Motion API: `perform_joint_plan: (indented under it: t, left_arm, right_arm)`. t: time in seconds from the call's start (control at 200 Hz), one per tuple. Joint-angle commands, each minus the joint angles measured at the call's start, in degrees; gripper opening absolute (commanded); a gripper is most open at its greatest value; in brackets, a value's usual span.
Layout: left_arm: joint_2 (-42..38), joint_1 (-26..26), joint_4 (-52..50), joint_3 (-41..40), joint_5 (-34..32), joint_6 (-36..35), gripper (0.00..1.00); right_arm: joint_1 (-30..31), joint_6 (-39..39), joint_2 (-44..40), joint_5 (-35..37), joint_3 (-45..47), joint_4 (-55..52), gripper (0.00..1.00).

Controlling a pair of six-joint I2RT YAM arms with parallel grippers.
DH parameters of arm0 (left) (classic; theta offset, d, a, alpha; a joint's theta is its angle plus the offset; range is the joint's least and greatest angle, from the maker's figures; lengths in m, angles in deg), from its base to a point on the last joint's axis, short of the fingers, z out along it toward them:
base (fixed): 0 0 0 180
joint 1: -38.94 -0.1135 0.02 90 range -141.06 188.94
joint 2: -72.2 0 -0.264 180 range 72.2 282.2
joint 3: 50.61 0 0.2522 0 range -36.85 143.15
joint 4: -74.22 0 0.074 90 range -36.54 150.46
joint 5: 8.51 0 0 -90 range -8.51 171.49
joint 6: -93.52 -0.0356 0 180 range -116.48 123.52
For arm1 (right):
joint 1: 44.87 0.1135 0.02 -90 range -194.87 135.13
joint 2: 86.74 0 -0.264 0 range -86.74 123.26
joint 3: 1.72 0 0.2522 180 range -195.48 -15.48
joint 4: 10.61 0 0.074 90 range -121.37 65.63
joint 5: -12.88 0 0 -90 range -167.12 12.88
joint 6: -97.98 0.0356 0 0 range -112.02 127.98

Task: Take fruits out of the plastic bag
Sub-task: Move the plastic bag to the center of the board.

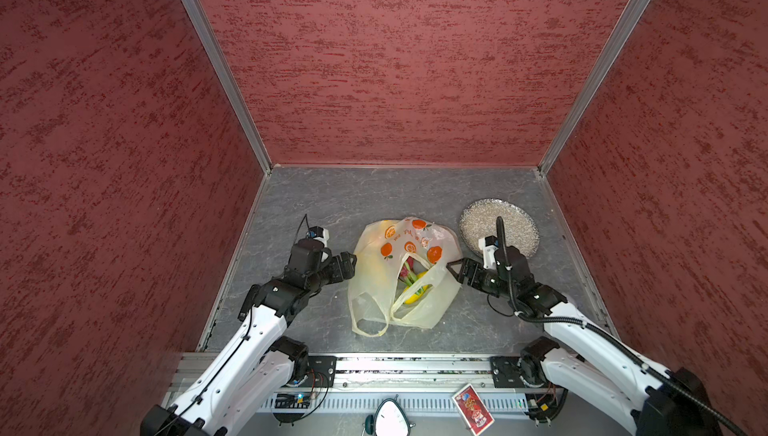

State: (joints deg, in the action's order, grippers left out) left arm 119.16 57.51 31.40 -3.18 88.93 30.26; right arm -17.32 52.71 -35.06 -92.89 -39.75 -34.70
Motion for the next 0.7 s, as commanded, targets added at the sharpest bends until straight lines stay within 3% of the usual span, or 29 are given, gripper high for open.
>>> perform_joint_plan:
  t: [0.0, 0.155, 0.321, 0.526, 0.696]
  left_arm:
    - [4.69, -2.55, 3.56, 3.69, 10.63, -0.05, 0.84]
    - [14.15, -2.75, 3.82, 8.49, 12.75, -1.16, 0.84]
    - [24.60, -2.61, 1.57, 14.45, 14.34, -1.85, 0.81]
    - [31.07, -2.48, 0.69, 18.45, 14.09, -1.87, 0.82]
    - [35.46, -2.57, 0.40, 21.93, 16.00, -2.42, 0.83]
  right_arm:
    - [0.22, 1.05, 1.00, -2.66, -1.95, 0.95, 0.93]
    - [0.22, 2.84, 3.12, -3.76, -4.83, 1.27, 0.93]
    - [0.20, 0.83, 8.80, -0.38, -12.31, -5.84, 0.91]
    - [-0.02, -12.00, 20.22, 10.56, -29.08, -18.94, 0.90]
    - [-1.03, -19.25, 32.10, 10.77, -42.67, -24.48, 0.88]
